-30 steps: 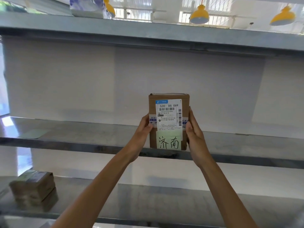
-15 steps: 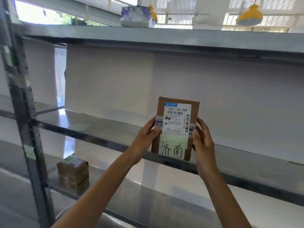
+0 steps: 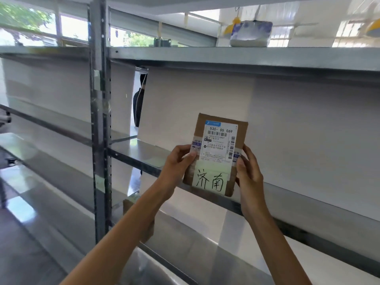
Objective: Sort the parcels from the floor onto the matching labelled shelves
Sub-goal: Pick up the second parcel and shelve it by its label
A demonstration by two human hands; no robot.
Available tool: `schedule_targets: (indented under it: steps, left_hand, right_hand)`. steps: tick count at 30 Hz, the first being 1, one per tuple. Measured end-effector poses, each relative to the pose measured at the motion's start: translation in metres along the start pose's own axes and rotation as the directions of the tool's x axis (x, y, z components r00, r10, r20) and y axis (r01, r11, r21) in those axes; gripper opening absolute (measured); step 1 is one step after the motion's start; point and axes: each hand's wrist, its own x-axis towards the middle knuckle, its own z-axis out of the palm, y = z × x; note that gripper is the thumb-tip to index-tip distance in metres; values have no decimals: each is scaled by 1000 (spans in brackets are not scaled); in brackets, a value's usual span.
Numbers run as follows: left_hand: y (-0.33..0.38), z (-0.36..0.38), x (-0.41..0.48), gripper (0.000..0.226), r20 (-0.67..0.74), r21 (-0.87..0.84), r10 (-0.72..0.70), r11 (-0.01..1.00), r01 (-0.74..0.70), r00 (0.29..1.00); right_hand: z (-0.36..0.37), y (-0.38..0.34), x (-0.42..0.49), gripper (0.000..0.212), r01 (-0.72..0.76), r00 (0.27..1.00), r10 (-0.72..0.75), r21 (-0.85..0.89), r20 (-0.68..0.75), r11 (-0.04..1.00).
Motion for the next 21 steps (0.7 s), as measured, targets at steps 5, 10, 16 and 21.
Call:
schedule_targets:
  steps: [5, 10, 16, 21]
  left_hand:
    - [-1, -59, 10, 27, 27, -1, 28, 1000, -28, 999]
    - [-3, -124, 15, 32, 82, 5, 10, 1000, -11, 997]
    - [-7, -196, 20, 37, 132, 28, 16, 999, -20, 991]
    - [-11, -227, 29, 39, 139, 3, 19, 1000, -19, 990]
  right_hand:
    - [59, 6, 1, 39, -22, 1000, 23, 72, -18, 997]
    - [129, 11, -8, 40, -46, 998, 50, 168, -22, 985]
    - [197, 20, -13, 41, -71, 997, 74, 256, -3, 964]
    - [228, 28, -7, 42, -93, 996, 90, 269, 26, 959]
